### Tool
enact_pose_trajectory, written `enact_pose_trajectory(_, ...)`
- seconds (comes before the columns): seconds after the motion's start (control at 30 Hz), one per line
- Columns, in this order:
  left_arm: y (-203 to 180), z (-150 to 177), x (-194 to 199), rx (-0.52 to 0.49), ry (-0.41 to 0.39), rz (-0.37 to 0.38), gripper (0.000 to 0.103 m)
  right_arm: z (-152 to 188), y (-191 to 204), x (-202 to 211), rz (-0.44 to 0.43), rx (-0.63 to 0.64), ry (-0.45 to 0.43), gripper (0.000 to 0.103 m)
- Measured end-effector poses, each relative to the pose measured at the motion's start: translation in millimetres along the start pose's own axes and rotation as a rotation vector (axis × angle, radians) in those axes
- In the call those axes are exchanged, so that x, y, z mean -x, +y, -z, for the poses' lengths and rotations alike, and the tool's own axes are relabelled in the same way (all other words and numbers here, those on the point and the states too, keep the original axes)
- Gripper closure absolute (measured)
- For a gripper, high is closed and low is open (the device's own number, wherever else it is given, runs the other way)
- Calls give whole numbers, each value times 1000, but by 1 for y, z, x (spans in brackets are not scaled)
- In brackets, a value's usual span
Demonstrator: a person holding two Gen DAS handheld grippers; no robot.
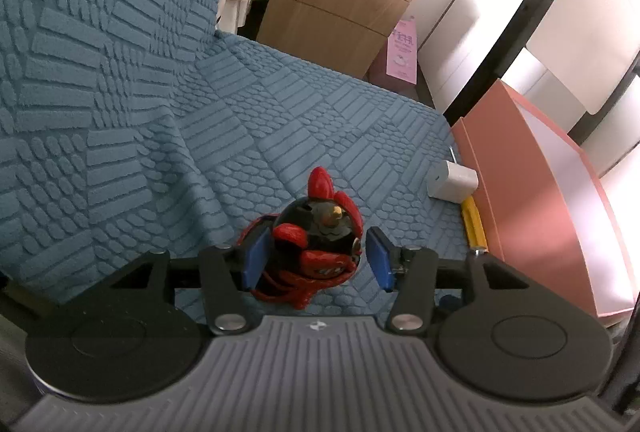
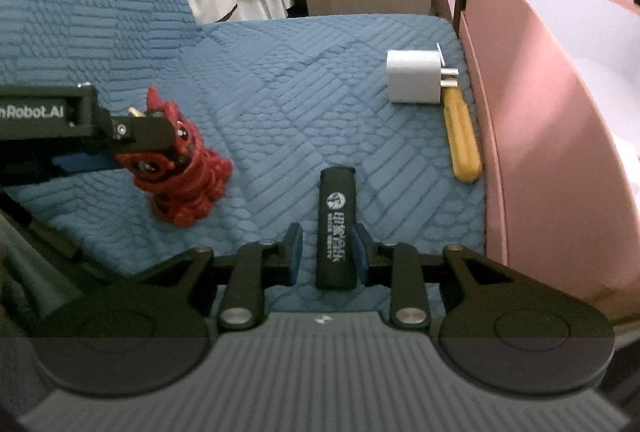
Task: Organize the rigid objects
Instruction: 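Carry the lion figurine and black lighter over the pink box with both grippers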
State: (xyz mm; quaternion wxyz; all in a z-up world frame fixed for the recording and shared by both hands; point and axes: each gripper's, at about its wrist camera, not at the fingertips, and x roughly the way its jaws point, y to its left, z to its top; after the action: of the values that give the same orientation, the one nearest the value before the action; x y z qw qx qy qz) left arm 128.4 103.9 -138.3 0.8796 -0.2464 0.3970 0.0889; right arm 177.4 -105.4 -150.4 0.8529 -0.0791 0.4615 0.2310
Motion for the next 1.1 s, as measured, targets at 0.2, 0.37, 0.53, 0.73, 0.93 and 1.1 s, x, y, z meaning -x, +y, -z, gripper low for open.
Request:
enact_pose_trajectory(0.2, 0, 0, -8, -2, 31, -6, 40, 0, 0, -1, 11, -10, -33, 73)
enact_pose_trajectory(0.37, -3, 1, -11, -22, 16, -29, 40, -1, 3, -5, 16, -4, -39, 73)
enact_pose_trajectory(0.53, -4, 1, -14, -31, 13, -29, 40, -5, 5, -11, 7, -20, -40, 72)
enact_pose_trajectory(0.73, -3, 0, -18, -11, 5, -37, 41, -3, 12, -17, 36, 5, -26, 76)
enact_pose_trajectory(0.93, -1, -5, -22, 12, 22, -11, 41, -4, 8, -15, 26, -29, -27, 77)
enact_pose_trajectory(1.1, 2, -7, -23, 9, 20, -7, 40, -7, 4, -10, 18, -50, -32, 77)
